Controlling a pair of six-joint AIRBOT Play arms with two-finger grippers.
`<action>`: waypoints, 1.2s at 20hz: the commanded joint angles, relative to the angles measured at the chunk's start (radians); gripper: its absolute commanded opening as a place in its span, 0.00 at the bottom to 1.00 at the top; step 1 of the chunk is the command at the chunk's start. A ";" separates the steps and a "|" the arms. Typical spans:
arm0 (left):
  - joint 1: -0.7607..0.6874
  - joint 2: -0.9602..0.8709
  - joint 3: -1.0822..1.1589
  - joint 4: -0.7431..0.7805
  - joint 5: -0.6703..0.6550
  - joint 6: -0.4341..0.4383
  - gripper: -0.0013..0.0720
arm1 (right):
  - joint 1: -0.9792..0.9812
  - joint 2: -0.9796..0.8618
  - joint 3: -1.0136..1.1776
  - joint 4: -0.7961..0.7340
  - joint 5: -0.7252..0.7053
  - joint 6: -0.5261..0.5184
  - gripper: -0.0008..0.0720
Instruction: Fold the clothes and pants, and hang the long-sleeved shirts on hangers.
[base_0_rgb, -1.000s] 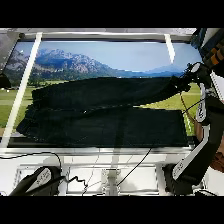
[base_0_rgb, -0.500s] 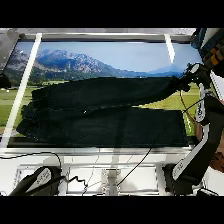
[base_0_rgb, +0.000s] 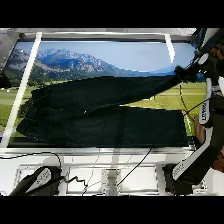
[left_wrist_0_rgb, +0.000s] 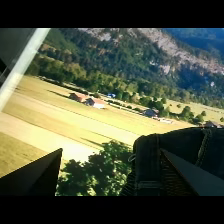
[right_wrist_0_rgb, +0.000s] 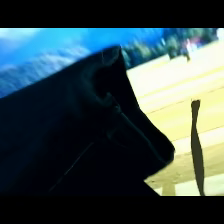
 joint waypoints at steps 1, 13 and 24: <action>0.000 0.000 0.000 0.000 0.000 0.000 0.95 | 0.000 0.092 0.000 -0.003 -0.035 -0.064 0.04; 0.025 0.002 0.000 0.012 -0.211 -0.011 0.75 | 0.009 0.514 -0.621 0.009 -0.291 -0.168 0.04; 0.156 -0.002 0.000 0.050 -0.293 -0.035 0.75 | 0.009 0.797 -1.201 -0.240 -0.202 -0.159 0.04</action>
